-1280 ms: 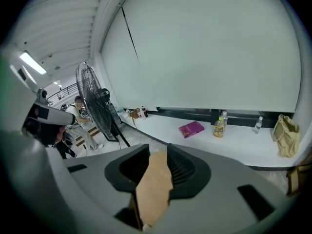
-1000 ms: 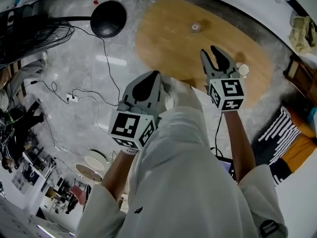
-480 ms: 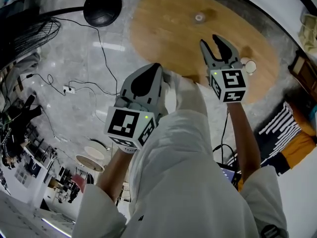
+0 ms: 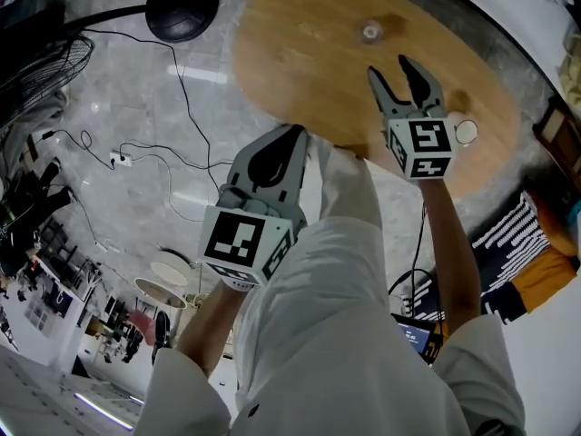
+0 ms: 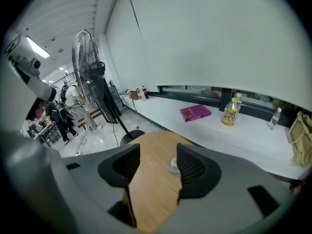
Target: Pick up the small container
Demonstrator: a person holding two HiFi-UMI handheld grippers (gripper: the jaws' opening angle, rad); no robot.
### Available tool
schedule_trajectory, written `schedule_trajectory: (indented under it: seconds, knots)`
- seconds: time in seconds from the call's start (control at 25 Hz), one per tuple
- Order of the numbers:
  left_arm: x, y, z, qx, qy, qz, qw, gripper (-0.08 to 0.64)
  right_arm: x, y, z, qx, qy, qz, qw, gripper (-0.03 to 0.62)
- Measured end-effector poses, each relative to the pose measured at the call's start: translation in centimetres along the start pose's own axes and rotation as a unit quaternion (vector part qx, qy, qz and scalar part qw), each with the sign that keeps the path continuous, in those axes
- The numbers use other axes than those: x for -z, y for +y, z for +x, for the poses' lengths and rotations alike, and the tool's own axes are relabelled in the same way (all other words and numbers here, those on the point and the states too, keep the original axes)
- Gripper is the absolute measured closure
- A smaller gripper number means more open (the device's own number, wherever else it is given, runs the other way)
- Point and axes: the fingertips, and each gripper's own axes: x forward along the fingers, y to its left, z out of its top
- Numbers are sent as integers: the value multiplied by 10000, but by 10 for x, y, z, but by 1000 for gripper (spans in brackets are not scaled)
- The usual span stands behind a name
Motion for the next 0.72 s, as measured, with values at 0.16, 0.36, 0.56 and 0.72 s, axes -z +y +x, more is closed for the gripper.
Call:
schedule_trajectory:
  seconds: [0.16,0.36,0.56,0.72]
  knots:
    - [3,6,16,-24,64,-70,10000,540,12,-10,20,20,68,-81,9999,344]
    - [5,9,33,-54,146,-128,9998,540,28,-20,42,27,200,-149,9997,299]
    - [8,17,45,-135,194,-206,9995,540,44,-24,67,32,295,-251,9992,272]
    - [12,23,51,-187,220,-291,9992,540,55,-26,85,67,381,-332,9987,255]
